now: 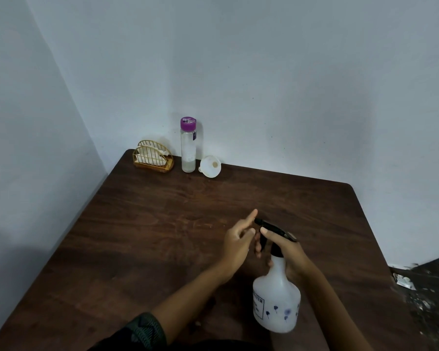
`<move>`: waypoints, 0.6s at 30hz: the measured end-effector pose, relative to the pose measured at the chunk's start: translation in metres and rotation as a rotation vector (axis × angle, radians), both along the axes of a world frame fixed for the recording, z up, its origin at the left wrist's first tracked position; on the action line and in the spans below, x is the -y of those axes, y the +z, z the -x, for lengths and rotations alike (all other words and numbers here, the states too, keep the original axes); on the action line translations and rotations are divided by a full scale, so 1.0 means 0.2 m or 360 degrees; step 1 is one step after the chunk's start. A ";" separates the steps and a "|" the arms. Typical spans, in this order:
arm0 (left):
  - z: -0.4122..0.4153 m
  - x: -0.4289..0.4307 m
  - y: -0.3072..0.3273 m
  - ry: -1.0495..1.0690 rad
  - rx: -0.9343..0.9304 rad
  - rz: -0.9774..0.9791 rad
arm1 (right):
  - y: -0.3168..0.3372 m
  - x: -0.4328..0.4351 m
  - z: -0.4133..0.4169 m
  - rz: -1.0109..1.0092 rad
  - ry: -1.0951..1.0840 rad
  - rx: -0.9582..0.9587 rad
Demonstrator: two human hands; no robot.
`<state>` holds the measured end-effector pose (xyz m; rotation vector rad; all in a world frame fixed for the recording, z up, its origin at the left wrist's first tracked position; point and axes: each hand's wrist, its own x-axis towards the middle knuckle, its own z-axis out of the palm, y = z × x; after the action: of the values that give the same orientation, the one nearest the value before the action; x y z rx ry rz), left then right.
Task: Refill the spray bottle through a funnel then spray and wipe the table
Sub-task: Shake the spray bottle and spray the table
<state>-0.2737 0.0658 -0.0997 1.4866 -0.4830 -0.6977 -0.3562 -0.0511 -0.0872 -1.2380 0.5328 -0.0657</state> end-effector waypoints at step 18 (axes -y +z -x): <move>0.02 -0.11 -0.17 -0.0042 -0.0058 -0.0309 | -0.04 -0.05 -0.12 0.0543 -0.0269 -0.0159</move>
<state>-0.2775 0.0878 -0.1342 1.6482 -0.4168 -0.8090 -0.3322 -0.0414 -0.0945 -1.5316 0.7342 -0.2469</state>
